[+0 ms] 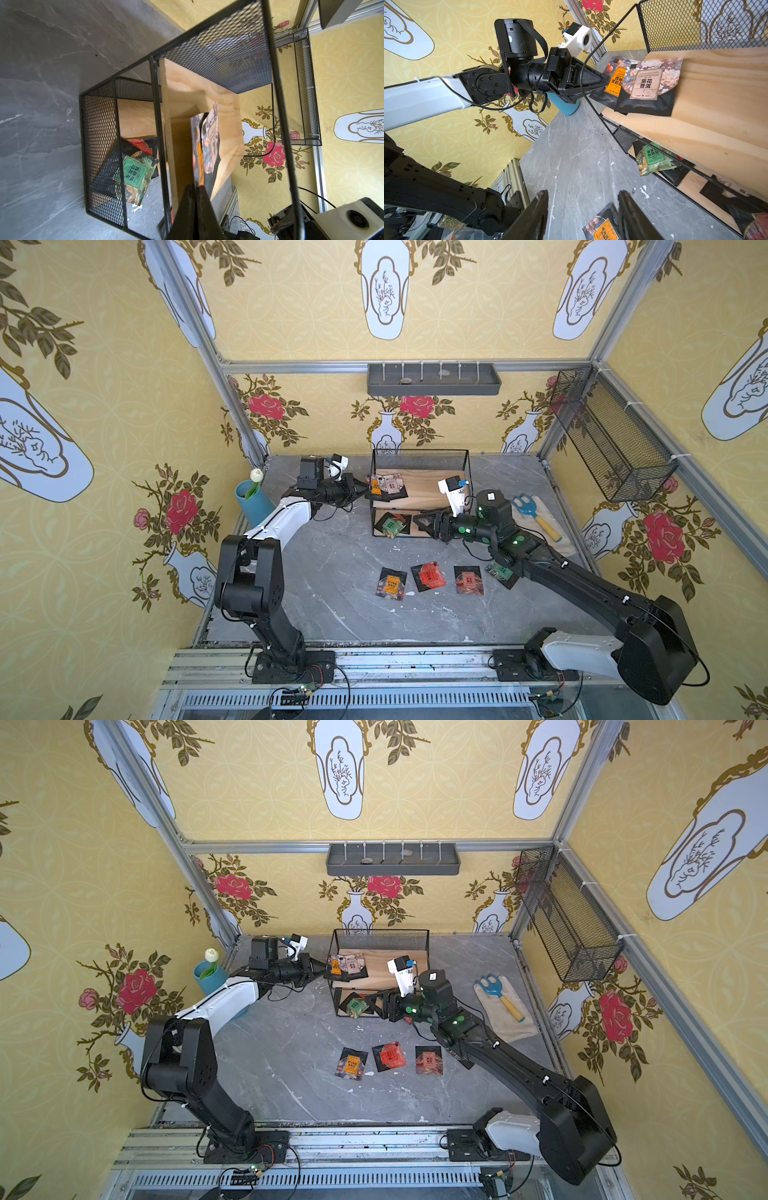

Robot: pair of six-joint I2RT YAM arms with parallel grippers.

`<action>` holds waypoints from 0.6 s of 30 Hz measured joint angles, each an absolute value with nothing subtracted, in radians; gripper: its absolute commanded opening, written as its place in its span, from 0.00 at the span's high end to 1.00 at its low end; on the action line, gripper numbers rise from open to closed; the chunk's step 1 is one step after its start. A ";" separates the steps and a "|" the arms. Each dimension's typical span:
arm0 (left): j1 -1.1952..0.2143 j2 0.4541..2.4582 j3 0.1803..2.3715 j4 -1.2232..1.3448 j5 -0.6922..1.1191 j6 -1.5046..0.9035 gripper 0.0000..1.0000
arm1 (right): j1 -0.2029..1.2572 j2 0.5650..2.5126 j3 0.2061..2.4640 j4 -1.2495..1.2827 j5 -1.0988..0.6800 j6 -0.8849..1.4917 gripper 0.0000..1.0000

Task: Remove the tea bags from the shelf
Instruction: Pick up the tea bag from the shelf.

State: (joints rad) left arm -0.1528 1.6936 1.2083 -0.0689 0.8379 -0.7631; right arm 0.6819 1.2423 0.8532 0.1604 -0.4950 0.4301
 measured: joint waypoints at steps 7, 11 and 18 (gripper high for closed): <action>-0.139 1.658 1.207 -0.113 0.833 -0.756 1.00 | 0.681 1.242 0.851 0.161 -0.509 0.444 0.43; -0.121 1.641 1.206 -0.143 0.820 -0.746 1.00 | 0.681 1.238 0.847 0.166 -0.514 0.444 0.43; -0.086 1.607 1.177 -0.162 0.806 -0.736 1.00 | 0.681 1.237 0.847 0.167 -0.517 0.444 0.43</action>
State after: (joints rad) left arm -0.0856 1.6073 1.1774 -0.1619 0.8062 -0.7364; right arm 0.6807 1.2366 0.8474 0.1665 -0.5171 0.4442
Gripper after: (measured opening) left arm 0.050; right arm 0.573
